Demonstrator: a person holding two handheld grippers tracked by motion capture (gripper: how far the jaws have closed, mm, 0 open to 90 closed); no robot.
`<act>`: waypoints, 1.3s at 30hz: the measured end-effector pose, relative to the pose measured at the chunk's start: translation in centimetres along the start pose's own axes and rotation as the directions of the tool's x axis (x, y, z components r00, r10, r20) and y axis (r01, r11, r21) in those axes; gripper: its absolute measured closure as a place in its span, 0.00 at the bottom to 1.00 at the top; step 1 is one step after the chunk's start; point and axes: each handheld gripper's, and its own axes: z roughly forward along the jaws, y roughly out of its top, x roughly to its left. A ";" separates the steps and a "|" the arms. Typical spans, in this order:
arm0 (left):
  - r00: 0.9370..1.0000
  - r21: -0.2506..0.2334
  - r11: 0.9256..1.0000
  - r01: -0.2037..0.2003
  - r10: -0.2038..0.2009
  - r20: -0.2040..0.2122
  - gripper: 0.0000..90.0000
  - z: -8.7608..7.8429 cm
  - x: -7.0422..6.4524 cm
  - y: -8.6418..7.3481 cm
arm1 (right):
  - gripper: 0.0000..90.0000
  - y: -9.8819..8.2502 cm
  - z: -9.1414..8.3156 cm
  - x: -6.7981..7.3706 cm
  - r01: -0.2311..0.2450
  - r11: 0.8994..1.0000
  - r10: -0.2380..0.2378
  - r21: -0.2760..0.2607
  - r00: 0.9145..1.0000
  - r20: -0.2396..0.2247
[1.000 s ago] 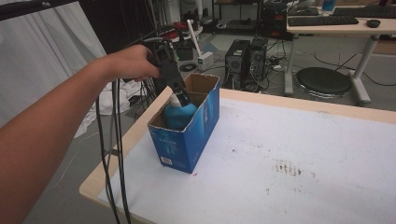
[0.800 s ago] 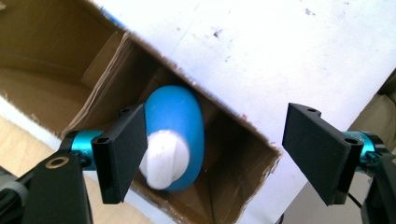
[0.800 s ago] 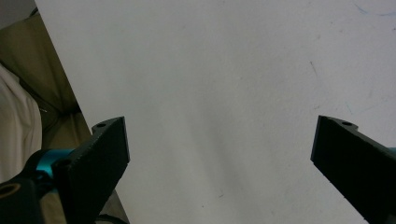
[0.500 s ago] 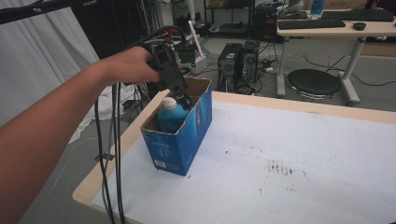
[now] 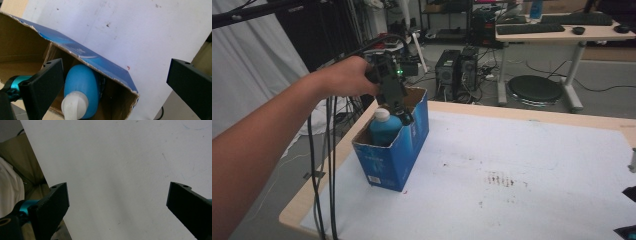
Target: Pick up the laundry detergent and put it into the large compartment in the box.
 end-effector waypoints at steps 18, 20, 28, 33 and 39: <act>0.989 -0.014 0.990 -0.143 0.143 0.023 0.02 1.4 -5.3 11.1 | 0.04 0.7 -0.5 -0.2 -0.005 1.000 0.005 -0.008 1.000 0.020; 0.986 -0.003 0.986 -0.167 0.167 0.024 0.02 2.2 -5.6 12.2 | 0.04 0.9 -0.6 -0.3 -0.002 1.000 0.002 -0.013 1.000 0.024; 0.976 0.053 0.974 -0.218 0.218 0.019 0.02 6.2 -5.9 14.7 | 0.04 1.3 -0.9 -0.7 -0.006 1.000 0.006 -0.012 0.999 0.034; 0.972 0.048 0.971 -0.233 0.231 0.048 0.02 7.7 -5.5 15.0 | 0.04 1.6 -1.0 -0.8 -0.009 1.000 0.009 -0.012 0.999 0.040; 0.973 0.036 0.973 -0.227 0.224 0.054 0.02 8.3 -5.1 14.8 | 0.04 1.8 -0.8 -1.0 -0.009 1.000 0.009 -0.006 0.999 0.039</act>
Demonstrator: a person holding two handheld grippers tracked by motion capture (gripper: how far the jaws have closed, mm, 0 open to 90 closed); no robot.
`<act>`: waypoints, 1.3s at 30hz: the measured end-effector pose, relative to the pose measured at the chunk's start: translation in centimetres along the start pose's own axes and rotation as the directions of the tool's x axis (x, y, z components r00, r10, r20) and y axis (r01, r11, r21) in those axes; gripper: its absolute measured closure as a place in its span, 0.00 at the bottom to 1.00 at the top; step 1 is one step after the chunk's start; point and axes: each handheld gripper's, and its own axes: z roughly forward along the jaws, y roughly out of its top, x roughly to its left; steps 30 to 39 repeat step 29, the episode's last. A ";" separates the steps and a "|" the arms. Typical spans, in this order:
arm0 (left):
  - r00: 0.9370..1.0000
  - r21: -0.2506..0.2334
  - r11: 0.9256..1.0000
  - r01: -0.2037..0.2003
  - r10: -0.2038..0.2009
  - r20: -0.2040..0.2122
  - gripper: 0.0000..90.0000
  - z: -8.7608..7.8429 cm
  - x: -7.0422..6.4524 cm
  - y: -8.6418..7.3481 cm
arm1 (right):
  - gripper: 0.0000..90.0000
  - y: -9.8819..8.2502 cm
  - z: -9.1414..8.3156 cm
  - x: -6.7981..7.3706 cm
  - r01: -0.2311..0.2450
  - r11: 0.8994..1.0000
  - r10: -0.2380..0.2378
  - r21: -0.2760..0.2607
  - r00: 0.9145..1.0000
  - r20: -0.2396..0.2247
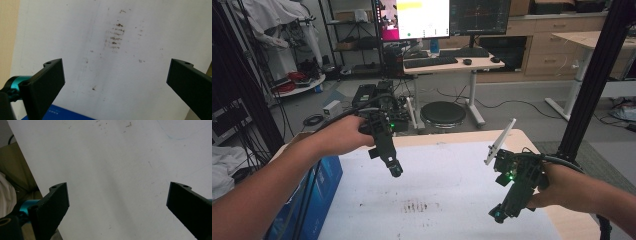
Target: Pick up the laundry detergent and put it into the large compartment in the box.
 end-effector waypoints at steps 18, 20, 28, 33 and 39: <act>1.000 0.011 1.000 0.022 -0.022 0.007 0.02 0.9 0.6 -0.3 | 0.04 0.3 0.2 -0.2 -0.009 1.000 0.009 0.005 1.000 0.008; 1.000 0.013 1.000 0.024 -0.024 0.007 0.02 0.9 0.5 -0.2 | 0.04 0.3 0.2 -0.2 -0.006 1.000 0.006 0.002 1.000 0.008; 0.999 0.006 0.999 0.032 -0.032 0.000 0.02 0.6 0.5 -0.5 | 0.04 0.2 0.0 -0.2 -0.005 1.000 0.005 -0.001 1.000 0.009; 1.000 0.007 0.999 0.031 -0.031 -0.002 0.02 0.6 0.6 -0.5 | 0.04 0.1 0.0 -0.2 -0.007 1.000 0.007 -0.004 1.000 0.010; 1.000 0.007 0.999 0.031 -0.031 -0.002 0.02 0.6 0.6 -0.5 | 0.04 0.1 0.0 -0.2 -0.007 1.000 0.007 -0.004 1.000 0.010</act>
